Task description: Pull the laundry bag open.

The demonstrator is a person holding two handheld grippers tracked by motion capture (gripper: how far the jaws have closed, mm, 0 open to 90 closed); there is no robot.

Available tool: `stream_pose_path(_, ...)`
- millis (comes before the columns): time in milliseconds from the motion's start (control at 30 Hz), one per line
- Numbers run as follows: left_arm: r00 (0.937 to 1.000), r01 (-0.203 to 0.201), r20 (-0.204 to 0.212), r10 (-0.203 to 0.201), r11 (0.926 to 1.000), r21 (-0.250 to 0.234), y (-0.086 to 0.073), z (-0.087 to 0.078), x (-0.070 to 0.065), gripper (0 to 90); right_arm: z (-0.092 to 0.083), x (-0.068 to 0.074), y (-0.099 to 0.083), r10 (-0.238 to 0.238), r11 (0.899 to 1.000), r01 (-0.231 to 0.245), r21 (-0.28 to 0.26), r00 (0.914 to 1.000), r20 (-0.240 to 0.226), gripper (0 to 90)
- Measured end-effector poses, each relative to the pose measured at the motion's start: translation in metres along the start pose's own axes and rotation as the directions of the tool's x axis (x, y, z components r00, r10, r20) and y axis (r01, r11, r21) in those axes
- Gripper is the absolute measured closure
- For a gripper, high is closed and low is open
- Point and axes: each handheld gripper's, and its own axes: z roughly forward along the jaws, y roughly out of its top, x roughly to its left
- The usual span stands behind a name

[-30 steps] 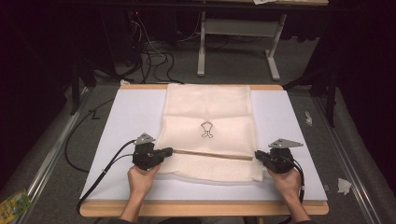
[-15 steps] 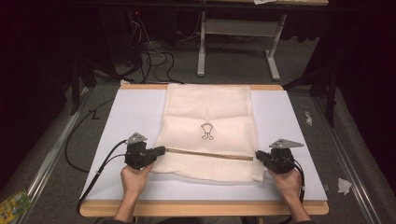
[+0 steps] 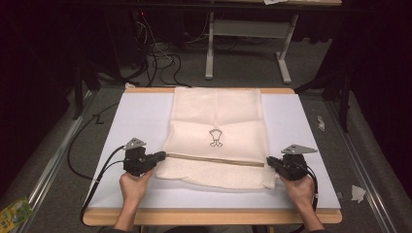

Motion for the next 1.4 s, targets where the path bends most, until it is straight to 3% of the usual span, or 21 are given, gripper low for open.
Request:
stream_pose_path(767,0.9995,0.022,-0.020,-0.022,0.9997,0.004,-0.004,-0.006,0.012,87.4,0.000,0.000,0.001,-0.001,1.000,0.001,-0.003,1.0000,-0.006,87.0)
stream_pose_path(1033,0.9995,0.011,-0.030,-0.010,0.9997,0.020,-0.005,-0.005,0.014,87.4,-0.001,0.000,0.003,0.000,1.000,0.000,-0.005,1.0000,-0.004,87.0)
stream_pose_path(1400,0.9963,-0.019,-0.083,0.024,0.9981,0.059,-0.009,-0.004,0.012,87.4,-0.002,-0.001,0.004,0.006,1.000,-0.006,-0.007,1.0000,-0.003,87.1)
